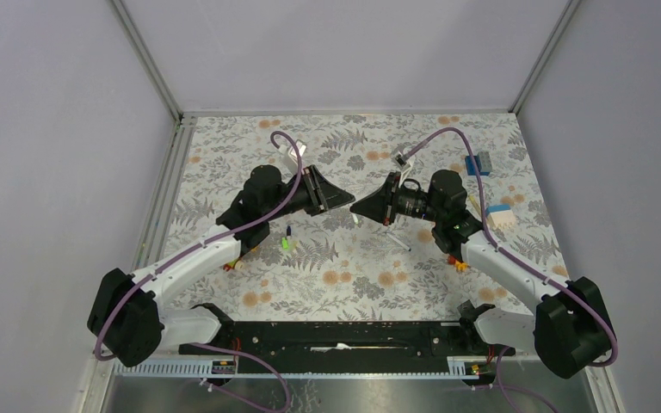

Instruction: Insert the pens into the pen caps

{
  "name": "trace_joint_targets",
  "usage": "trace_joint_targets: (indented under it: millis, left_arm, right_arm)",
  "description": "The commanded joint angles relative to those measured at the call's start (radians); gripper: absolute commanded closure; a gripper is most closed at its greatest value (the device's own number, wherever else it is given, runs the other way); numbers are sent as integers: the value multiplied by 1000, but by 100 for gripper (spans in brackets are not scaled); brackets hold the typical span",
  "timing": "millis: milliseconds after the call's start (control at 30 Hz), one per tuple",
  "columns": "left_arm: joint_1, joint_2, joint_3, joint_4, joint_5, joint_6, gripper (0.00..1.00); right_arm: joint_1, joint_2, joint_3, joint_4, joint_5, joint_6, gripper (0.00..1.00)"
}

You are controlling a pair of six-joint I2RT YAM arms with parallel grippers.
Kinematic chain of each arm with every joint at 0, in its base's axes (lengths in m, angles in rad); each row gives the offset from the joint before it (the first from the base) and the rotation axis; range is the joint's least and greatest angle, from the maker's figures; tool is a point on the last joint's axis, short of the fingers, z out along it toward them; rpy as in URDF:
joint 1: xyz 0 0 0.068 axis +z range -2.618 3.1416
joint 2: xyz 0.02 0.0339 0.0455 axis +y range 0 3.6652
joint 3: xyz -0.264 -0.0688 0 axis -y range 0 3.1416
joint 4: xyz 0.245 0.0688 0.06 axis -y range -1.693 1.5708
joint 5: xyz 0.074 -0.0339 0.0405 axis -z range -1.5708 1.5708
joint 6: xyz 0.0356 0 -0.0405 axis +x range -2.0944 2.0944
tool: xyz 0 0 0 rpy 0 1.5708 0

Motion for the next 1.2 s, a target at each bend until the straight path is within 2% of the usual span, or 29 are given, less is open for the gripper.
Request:
trace_joint_targets:
  millis: [0,167,267,533,733,800,933,1000,1067,1167]
  left_arm:
    - [-2,10,-1,75,31,0,77]
    - [-2,10,-9,99,55,0,86]
    - [-2,10,-2,94,60,0,100]
    - [-2,-3,-13,110,58,-25,100]
    - [-1,-16,-24,113,44,-30,100]
    - [-2,-14,-24,116,44,-30,100]
    - [-1,-13,-22,119,44,-34,100]
    - [-2,-14,-17,118,38,-32,100]
    - [-1,-15,-10,106,31,-28,100]
    - [-2,-21,-6,97,18,-24,100]
  right_arm:
    - [8,3,2,70,-29,-14,100]
    - [8,9,13,70,-29,-14,100]
    - [9,11,14,75,-27,-13,100]
    - [10,3,13,79,-5,-4,100]
    - [11,-10,11,64,31,-4,95]
    - [11,-10,13,60,33,-4,88]
    - [11,-10,13,59,47,-5,43]
    - [11,-12,13,57,56,-6,27]
    - [11,-12,13,54,58,-9,24]
    - [10,-10,15,50,54,-13,23]
